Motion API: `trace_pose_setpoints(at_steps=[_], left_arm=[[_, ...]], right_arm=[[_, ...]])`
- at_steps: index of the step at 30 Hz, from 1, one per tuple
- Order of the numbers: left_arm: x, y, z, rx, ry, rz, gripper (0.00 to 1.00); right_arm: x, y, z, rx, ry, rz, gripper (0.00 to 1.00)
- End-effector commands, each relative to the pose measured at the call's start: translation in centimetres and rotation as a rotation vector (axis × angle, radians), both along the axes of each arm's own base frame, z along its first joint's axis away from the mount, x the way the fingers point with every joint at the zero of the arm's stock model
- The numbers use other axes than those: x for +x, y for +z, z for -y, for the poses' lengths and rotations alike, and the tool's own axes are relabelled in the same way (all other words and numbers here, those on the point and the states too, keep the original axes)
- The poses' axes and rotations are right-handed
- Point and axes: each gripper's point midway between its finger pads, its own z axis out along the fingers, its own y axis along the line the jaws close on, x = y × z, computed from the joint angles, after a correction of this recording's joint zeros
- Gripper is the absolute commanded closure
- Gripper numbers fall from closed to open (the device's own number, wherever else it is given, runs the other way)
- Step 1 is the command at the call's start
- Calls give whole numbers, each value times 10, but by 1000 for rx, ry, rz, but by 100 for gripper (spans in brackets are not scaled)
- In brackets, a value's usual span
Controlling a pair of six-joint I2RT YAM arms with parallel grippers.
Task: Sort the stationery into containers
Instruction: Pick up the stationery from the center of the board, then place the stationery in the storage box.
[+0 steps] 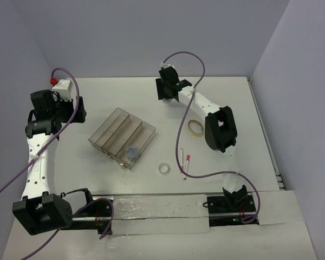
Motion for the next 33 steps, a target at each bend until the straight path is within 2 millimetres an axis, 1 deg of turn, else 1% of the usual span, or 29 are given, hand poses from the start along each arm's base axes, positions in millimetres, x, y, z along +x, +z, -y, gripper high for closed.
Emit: trace_pose_setpoints(at_steps=[1,3,5,6,7,8,10,11,13,17,18,19,21,24,27,29,32,33], left_arm=[[-4,20,2,-14,-5,45,10],[-7,23,1,-13,-2,53,10],[-9,26,4,-19,-10,62,10],[-10,26,5,-23,-16,63,10],[-12,27,7,-27,-22,64,10],[-13,27,8,-29,-28,64,10],[-16,25,9,-25,-36,57,10],[-17,23,9,-22,-38,50,10],[-19,21,8,-18,-38,43,10],[-24,17,10,-14,-45,35,10],[-25,17,10,-14,-48,35,10],[-25,16,10,-14,-50,34,10],[-25,15,11,-16,-50,31,10],[-24,15,10,-17,-50,31,10],[-24,16,9,-12,-46,29,10],[-25,17,8,-4,-47,33,10],[-27,17,7,2,-46,32,10],[-27,17,7,5,-45,31,10]], right_arm=[[-31,114,-30,48,141,251,100],[-72,138,-53,64,254,311,100],[-108,130,-76,65,340,302,100],[-123,122,-85,59,385,290,100],[-141,109,-95,45,445,271,100],[-157,107,-107,51,492,265,100],[-179,91,-123,50,563,229,100],[-186,83,-128,41,580,212,100],[-194,66,-133,19,592,177,100],[-202,45,-135,20,568,115,100],[-205,41,-134,20,566,104,100],[-206,40,-134,30,562,104,100],[-211,29,-132,38,563,88,100],[-215,13,-138,57,588,64,100],[-215,-2,-145,64,601,42,100],[-212,-6,-149,69,598,42,100],[-208,-13,-150,56,579,41,100],[-206,-19,-149,47,570,35,100]])
